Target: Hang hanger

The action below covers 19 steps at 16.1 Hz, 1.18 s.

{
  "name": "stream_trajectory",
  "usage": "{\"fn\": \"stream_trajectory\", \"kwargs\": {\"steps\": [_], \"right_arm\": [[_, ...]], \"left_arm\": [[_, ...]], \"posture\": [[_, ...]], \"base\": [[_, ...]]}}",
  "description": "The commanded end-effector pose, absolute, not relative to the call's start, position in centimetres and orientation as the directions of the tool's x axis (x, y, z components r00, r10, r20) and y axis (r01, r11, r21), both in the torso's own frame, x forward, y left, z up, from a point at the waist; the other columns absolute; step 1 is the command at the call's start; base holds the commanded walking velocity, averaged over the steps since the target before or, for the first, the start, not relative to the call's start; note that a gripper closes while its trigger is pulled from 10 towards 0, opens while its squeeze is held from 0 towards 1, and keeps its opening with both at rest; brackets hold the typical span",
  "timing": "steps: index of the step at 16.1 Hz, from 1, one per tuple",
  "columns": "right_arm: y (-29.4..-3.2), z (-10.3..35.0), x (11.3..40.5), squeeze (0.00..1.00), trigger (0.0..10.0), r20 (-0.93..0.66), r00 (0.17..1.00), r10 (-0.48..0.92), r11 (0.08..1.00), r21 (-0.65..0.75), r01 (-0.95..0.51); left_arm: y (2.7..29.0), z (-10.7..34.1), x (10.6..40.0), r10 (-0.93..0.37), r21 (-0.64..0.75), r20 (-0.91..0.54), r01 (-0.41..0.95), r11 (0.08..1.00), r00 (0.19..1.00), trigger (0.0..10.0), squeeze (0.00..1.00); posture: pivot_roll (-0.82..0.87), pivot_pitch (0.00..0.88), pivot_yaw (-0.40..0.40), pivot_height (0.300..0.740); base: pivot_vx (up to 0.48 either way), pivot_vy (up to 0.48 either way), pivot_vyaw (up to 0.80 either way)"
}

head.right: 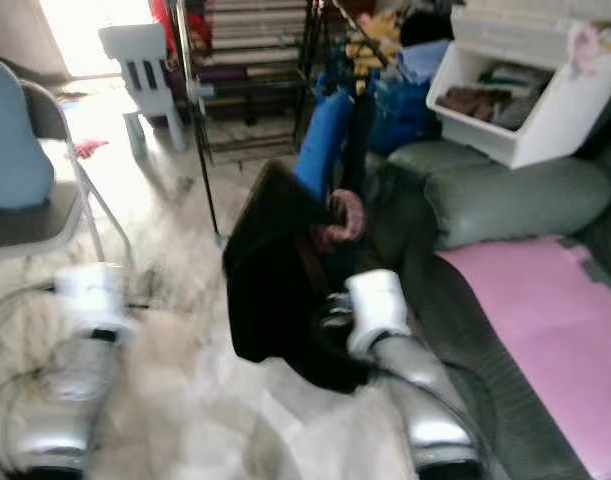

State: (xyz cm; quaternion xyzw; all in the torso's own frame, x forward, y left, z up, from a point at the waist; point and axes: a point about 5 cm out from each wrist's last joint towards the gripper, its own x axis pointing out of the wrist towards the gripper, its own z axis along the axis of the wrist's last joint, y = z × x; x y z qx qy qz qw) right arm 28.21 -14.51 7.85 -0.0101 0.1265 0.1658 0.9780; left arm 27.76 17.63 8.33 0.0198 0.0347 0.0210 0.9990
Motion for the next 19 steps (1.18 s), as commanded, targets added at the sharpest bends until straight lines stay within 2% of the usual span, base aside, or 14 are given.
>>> {"fn": "stream_trajectory", "kwargs": {"steps": [1,6,9,12,18,19], "right_arm": [[-13.40,9.32,28.70,0.00,10.0,-0.181,0.920,0.346,0.937,0.029,-0.347],[-13.39,9.20,28.62,0.00,10.0,-0.186,0.919,0.348,0.937,0.035,-0.348],[-13.20,9.33,28.60,0.00,10.0,-0.182,0.914,0.362,0.931,0.029,-0.363],[-13.20,9.32,28.64,0.00,10.0,-0.183,0.916,0.356,0.934,0.031,-0.357],[-13.28,9.27,28.70,0.00,10.0,-0.188,0.919,0.345,0.938,0.039,-0.344],[-13.66,9.32,28.94,0.00,10.0,-0.185,0.934,0.306,0.952,0.033,-0.305]], "left_arm": [[19.05,8.45,27.77,0.076,0.064,-0.073,-0.072,0.995,0.994,10.0,0.00],[18.84,8.42,28.10,0.076,0.062,-0.082,-0.071,0.996,0.994,10.0,0.00],[18.90,8.42,28.15,0.080,0.070,-0.084,-0.074,0.995,0.993,10.0,0.00],[18.91,8.35,28.14,0.082,0.068,-0.089,-0.076,0.995,0.993,10.0,0.00],[18.68,8.27,28.20,0.066,0.086,-0.092,-0.058,0.995,0.994,10.0,0.00],[18.35,8.22,28.19,0.039,0.059,-0.096,-0.033,0.998,0.995,10.0,0.00]], "posture": [[-0.08,0.000,-0.001,0.740],[-0.08,0.000,0.003,0.740],[-0.08,0.000,0.005,0.740],[-0.08,0.000,0.005,0.740],[-0.08,0.000,0.004,0.740],[-0.08,0.000,0.004,0.740]], "base": [[0.458,0.000,0.00],[0.452,0.000,0.00],[0.404,0.258,0.14],[0.390,0.278,0.74],[0.359,0.316,0.00],[0.469,0.000,0.00]]}}
